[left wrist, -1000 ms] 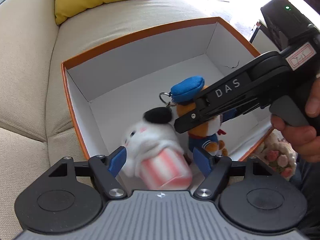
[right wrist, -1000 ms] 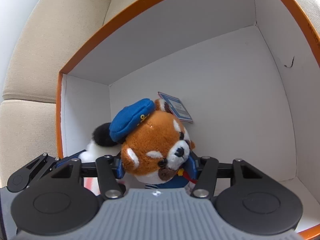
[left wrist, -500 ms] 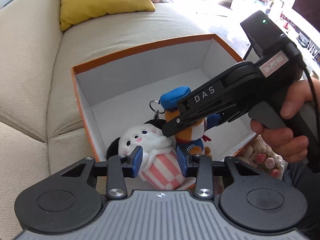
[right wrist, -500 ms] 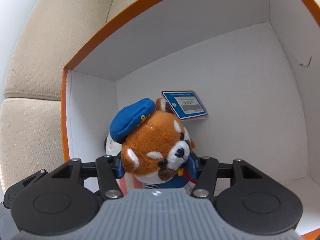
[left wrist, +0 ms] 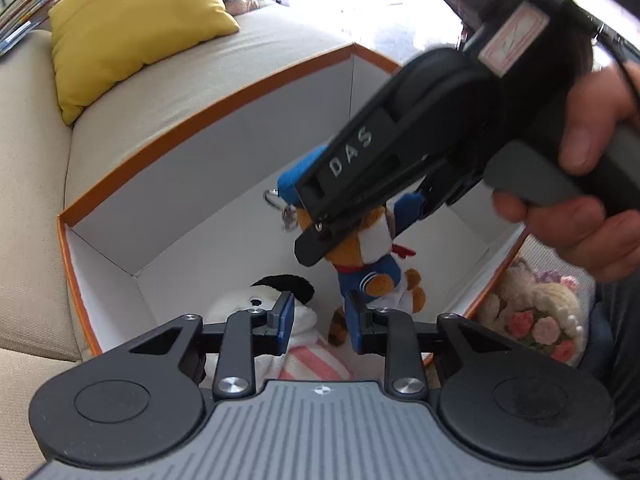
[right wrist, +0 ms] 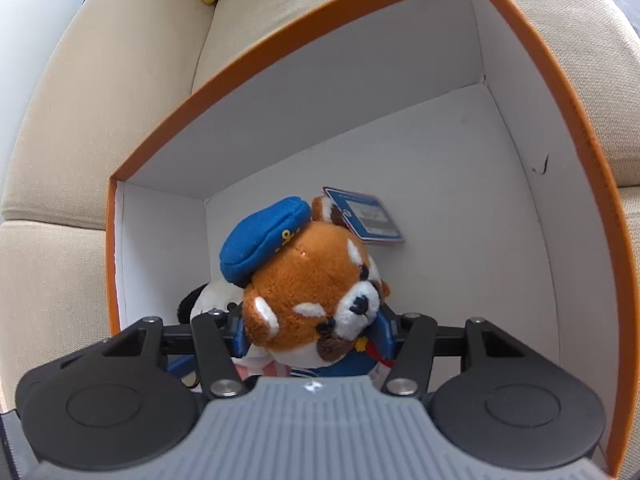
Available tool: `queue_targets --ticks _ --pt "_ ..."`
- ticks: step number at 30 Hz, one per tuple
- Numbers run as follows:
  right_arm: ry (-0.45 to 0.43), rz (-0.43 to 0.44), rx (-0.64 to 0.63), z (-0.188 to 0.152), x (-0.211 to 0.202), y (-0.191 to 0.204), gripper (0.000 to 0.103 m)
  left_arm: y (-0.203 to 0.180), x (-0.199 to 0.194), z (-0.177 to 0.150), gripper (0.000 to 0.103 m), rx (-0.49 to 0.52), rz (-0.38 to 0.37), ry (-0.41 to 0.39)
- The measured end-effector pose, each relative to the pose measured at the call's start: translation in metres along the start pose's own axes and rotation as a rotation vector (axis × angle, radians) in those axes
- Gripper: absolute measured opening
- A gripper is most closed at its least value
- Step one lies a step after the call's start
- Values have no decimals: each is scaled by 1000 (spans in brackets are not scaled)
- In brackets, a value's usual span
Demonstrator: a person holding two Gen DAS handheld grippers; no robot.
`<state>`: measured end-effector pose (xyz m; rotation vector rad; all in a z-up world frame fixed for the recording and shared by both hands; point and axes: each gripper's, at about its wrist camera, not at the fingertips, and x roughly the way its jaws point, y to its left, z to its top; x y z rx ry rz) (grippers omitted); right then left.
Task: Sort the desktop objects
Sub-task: 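Carry both plushes over the orange box with both grippers, then open the left gripper to drop the white dog plush into the box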
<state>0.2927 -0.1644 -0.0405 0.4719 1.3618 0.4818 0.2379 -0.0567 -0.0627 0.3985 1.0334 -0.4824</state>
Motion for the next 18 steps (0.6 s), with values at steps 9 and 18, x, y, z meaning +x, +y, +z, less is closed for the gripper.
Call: queue_targets --ticks 9,18 --pt "37 34 4 -1 10 -8 59 -2 16 0 24 15 66 49" --pt "60 46 6 -1 12 -13 59 16 4 -14 8 -40 111 31"
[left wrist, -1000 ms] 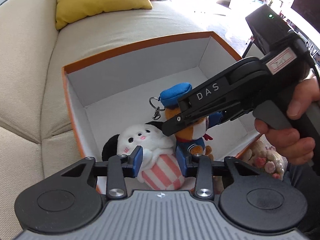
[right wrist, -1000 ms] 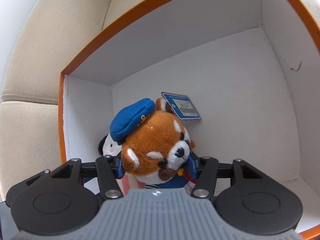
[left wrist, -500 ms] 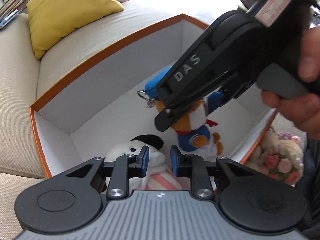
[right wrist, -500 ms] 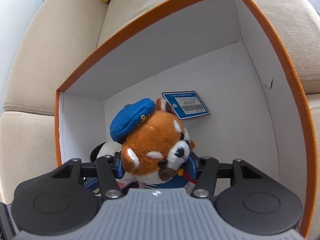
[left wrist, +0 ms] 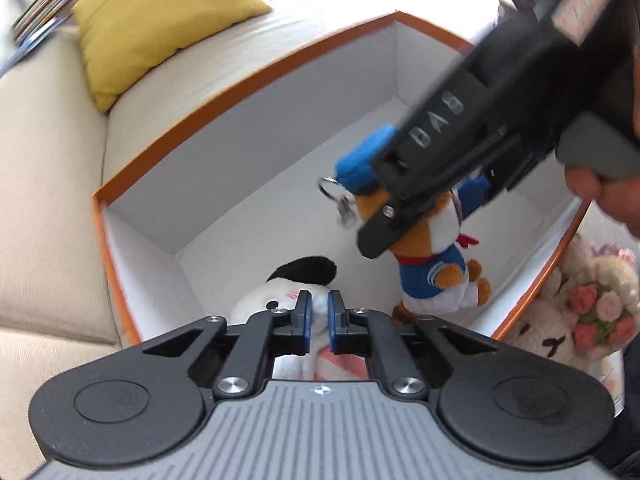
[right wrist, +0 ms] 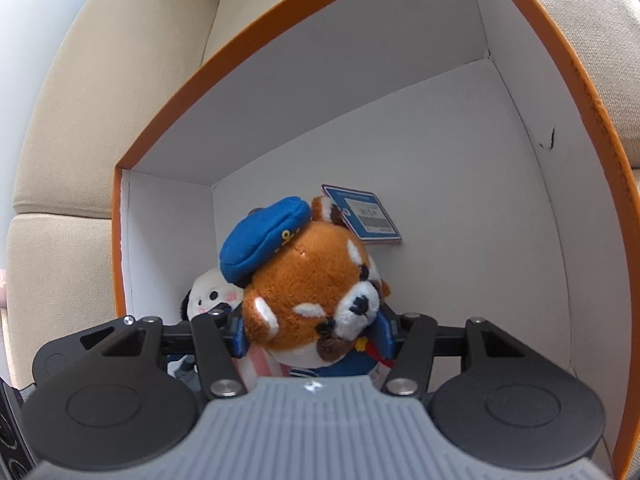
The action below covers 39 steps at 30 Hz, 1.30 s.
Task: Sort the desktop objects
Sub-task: 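Open the left gripper to drop the white dog plush into the box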
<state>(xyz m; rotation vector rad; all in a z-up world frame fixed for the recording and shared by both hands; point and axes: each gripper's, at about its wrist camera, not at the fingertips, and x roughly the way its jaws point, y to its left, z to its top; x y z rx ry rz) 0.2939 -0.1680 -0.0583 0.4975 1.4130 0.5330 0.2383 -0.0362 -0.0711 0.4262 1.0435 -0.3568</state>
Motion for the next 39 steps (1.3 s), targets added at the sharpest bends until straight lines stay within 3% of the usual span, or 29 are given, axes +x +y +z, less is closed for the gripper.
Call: queue_targets --ticks 5,9,15,23,29,31,34,39 --pt "51 17 -22 2 10 8 60 25 -17 -13 7 -106 -39 -35" --pt "57 -29 -47 -3 26 21 64 40 -19 -22 7 -137 -52 -38" --pt "-17 -143 -190 -13 18 40 71 40 -21 -23 7 -138 -46 -56" --pt "-22 -217 -410 -32 32 80 55 26 -28 -28 7 -123 -6 -40" --pt "-3 -337 -524 -43 47 81 53 27 -28 -34 7 -140 -16 -57" --pt "7 -335 -514 -40 50 77 41 28 -28 -36 7 -133 -18 -66" --pt "14 -274 -485 -32 42 69 38 28 -27 -35 7 -101 -16 -74" --pt "94 -93 -443 -17 25 47 37 24 -24 -29 7 44 8 -80"
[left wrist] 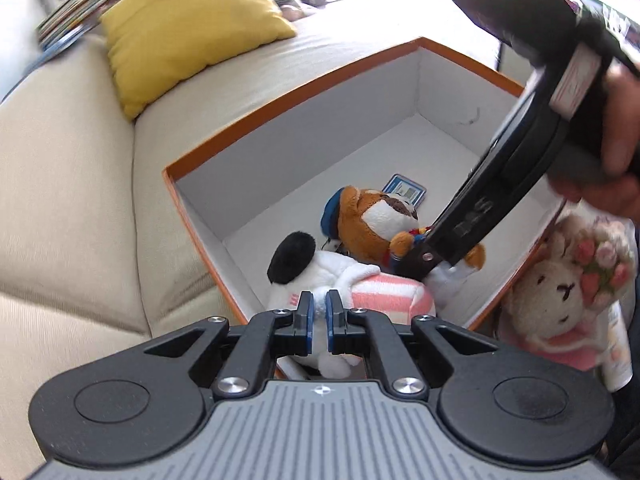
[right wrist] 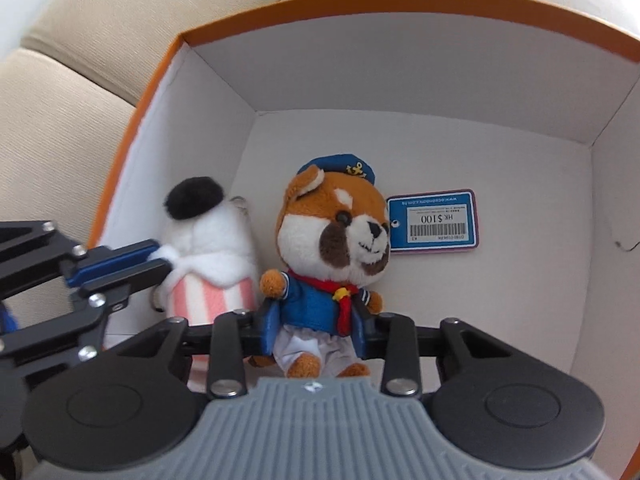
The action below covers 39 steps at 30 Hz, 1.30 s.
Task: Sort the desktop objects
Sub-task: 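Open the left gripper to drop the white dog plush into the box, then lower the red panda into the box and open the right gripper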
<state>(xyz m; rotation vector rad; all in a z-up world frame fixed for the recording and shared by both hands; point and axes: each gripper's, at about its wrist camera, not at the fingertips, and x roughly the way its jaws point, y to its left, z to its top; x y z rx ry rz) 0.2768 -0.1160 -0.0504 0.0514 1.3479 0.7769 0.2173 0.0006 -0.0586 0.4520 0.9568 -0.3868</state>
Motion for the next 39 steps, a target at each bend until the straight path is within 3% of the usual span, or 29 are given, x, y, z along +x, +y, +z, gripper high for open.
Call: queue_targets --ticks 3,5,11,12,14,17,20,22,25,31,35,39 --pt "28 86 -5 -1 -4 -7 37 2 2 1 7 47 -13 0" --pt "55 99 -2 -2 -2 -7 37 7 1 0 8 12 -38 -2" --pt "90 73 34 -3 11 -9 37 17 -6 -3 10 -164 -89 -19" --pt "96 63 31 -4 14 -9 37 16 -7 -2 16 -182 -99 -20" --pt "95 52 26 -5 16 -9 37 10 -8 -1 23 -197 -105 -15" --pt "90 53 41 -14 6 -1 37 4 -12 0 24 -208 -90 -24" --pt "87 62 57 -14 4 -5 37 6 -17 1 24 -248 -142 -44" --pt "85 62 60 -15 4 -6 37 7 -17 6 24 -234 -138 -40" --pt "81 67 65 -16 3 -8 37 1 -4 7 24 -183 -119 43" --pt "84 117 115 -12 -7 -22 37 -5 -2 3 25 -113 -90 89" --pt "88 122 92 -7 -12 -25 37 -10 3 -2 18 -15 11 136" --pt "105 139 94 -7 -5 -25 37 -7 3 -1 18 -45 -35 124"
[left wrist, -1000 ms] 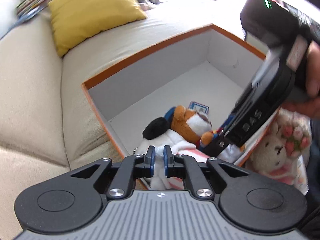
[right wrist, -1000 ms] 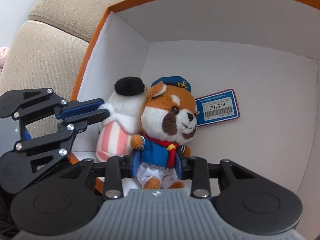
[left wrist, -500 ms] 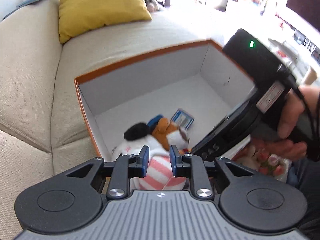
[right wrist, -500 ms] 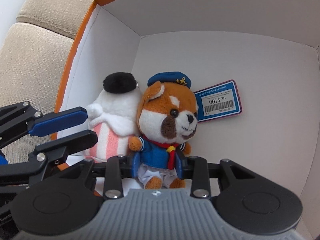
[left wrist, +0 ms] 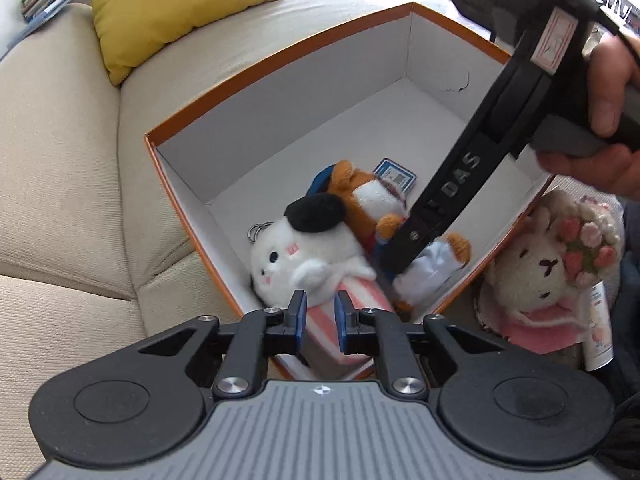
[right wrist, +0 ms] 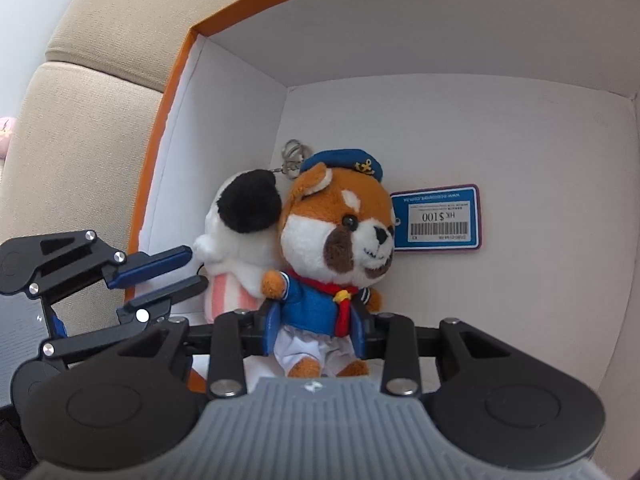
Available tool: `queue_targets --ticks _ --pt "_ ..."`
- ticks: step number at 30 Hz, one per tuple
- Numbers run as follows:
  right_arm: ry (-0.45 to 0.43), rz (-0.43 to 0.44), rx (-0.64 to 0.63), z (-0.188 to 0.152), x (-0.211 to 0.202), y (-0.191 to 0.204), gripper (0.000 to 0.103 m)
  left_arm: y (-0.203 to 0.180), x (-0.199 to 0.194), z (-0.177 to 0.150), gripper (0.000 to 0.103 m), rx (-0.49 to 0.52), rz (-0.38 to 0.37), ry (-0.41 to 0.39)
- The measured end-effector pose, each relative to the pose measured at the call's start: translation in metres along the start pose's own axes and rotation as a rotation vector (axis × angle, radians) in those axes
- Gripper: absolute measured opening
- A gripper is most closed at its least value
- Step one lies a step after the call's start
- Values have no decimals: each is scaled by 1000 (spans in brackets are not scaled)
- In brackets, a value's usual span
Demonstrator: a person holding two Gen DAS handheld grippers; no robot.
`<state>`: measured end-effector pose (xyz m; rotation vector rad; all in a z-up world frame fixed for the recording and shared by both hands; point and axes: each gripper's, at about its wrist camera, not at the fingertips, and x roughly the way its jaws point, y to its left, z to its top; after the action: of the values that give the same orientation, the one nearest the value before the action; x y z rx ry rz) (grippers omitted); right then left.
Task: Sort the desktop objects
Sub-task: 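Lower the red panda into the box and open the right gripper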
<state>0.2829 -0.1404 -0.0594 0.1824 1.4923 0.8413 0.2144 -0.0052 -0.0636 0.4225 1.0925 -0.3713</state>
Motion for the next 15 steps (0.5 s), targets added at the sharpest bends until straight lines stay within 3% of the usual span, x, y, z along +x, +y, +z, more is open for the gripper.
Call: queue_targets --ticks 15 --pt "17 -139 -47 -4 20 22 39 7 -19 -26 20 -237 -30 -137"
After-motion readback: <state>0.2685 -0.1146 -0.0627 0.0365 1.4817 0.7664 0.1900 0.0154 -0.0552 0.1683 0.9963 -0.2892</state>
